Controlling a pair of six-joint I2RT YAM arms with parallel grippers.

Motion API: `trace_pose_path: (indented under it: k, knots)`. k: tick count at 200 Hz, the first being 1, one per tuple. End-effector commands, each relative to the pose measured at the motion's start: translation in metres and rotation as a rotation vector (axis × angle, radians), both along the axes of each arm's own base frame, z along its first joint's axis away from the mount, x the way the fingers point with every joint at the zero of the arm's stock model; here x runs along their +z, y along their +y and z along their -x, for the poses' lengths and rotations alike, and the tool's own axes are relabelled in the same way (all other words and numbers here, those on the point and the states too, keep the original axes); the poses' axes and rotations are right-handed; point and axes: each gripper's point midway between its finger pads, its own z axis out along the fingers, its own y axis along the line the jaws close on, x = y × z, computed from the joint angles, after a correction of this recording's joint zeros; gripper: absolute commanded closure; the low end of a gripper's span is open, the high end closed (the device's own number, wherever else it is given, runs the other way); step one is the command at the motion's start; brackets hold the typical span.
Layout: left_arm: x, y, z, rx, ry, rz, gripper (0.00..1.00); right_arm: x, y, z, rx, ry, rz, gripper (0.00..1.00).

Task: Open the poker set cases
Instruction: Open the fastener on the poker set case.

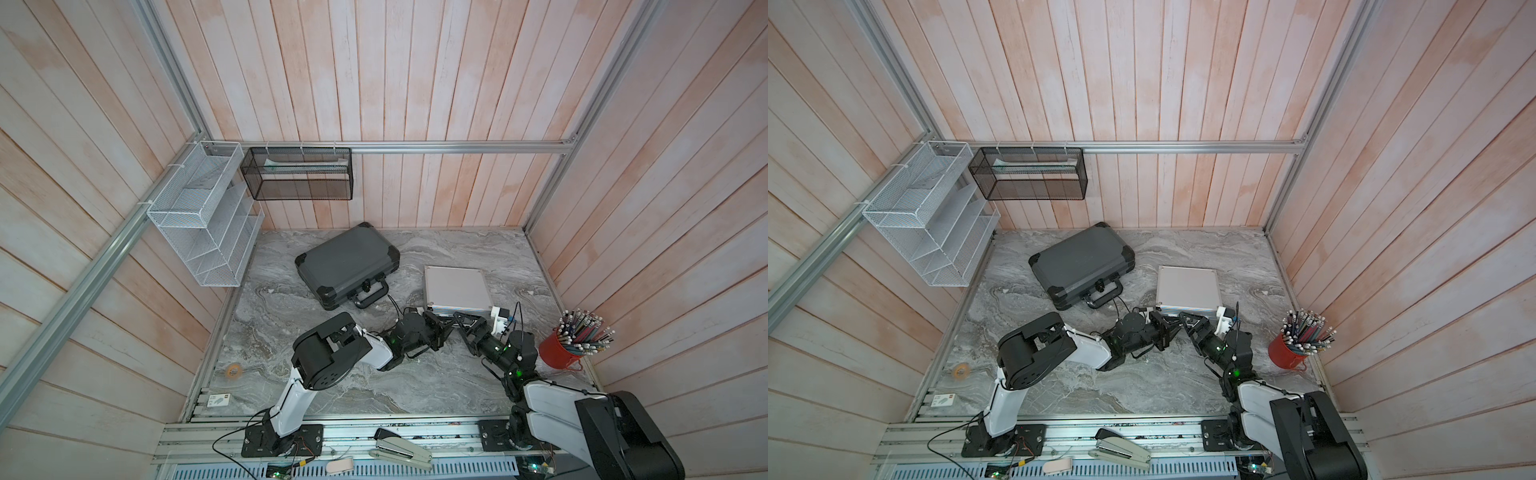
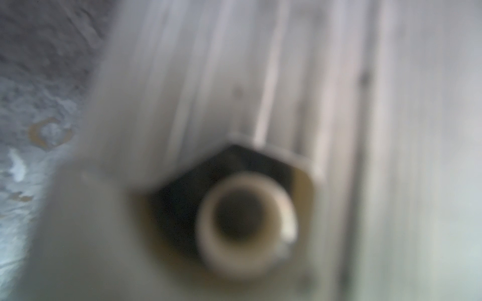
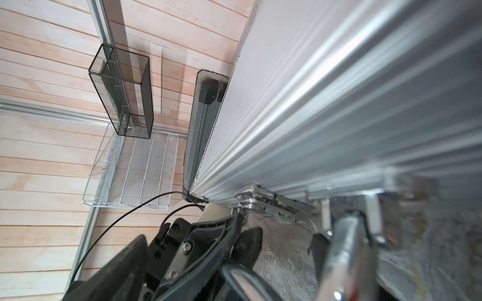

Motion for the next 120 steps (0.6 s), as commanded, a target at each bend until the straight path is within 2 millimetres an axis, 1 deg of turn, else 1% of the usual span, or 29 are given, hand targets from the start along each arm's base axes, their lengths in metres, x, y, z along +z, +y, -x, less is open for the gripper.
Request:
trace_pose_path:
  k: [1,40,84,120]
  knots:
    - [0.07,-0.008,-0.007,0.011,-0.115,0.199,1.0,0.003,-0.001,-0.002,-0.001,-0.027,0.002,0.02]
    - [0.068,-0.008,-0.006,0.009,-0.107,0.201,1.0,0.009,0.001,-0.004,0.008,-0.049,-0.011,0.04]
    - [0.066,-0.008,-0.007,0.011,-0.105,0.197,1.0,0.021,0.004,-0.005,0.021,-0.089,-0.039,0.06]
    - [0.064,-0.007,-0.007,0.013,-0.101,0.197,1.0,0.024,0.003,-0.005,0.014,-0.095,-0.038,0.07]
